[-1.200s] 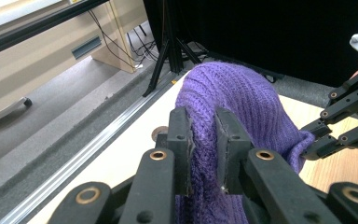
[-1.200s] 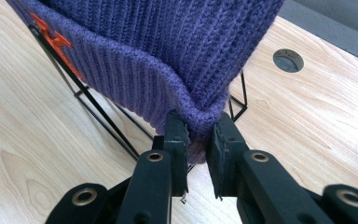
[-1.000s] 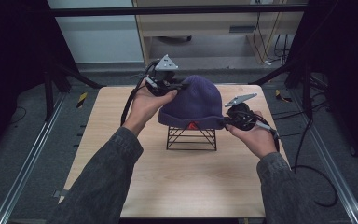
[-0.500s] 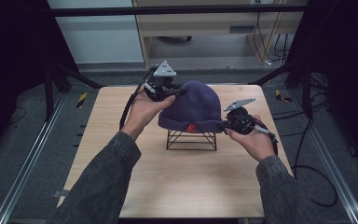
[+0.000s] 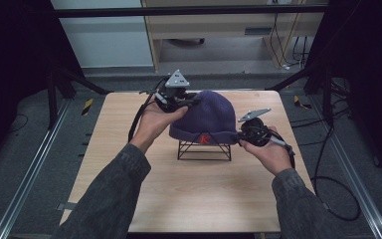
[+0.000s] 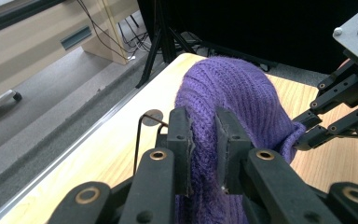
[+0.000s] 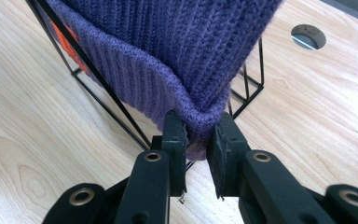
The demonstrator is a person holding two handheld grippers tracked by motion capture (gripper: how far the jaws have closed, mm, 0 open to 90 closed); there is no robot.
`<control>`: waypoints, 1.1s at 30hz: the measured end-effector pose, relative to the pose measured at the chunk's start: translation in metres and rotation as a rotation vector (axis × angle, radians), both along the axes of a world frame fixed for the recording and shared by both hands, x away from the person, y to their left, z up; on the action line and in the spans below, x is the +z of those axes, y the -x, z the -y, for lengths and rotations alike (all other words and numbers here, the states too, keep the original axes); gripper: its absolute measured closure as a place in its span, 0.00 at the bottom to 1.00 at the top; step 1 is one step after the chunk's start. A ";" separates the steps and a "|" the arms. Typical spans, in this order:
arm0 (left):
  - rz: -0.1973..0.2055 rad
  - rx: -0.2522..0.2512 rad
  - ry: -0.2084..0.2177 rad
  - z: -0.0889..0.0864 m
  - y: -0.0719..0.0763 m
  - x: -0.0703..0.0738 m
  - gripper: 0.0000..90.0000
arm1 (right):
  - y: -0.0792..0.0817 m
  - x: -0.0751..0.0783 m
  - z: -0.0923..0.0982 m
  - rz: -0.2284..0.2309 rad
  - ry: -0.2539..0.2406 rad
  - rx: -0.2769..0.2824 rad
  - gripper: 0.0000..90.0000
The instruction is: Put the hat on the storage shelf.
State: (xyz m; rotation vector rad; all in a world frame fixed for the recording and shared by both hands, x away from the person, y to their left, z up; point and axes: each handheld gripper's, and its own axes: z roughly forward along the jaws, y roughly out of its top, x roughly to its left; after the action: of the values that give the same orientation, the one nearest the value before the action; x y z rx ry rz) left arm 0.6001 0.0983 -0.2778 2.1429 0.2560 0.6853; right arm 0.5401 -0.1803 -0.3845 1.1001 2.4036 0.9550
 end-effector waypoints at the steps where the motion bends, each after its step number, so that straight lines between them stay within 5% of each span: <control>1: -0.004 0.001 0.000 0.000 0.000 -0.002 0.87 | 0.000 -0.001 0.000 0.001 0.005 0.001 0.86; 33: -0.025 -0.014 -0.008 -0.007 0.006 -0.031 0.87 | 0.005 -0.025 -0.001 -0.019 0.010 -0.005 0.85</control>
State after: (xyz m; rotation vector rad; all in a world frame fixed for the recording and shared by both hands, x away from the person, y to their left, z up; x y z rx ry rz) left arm 0.5941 0.1053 -0.3084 2.1598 0.2526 0.6529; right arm 0.5348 -0.1794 -0.4099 1.1158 2.4170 0.9339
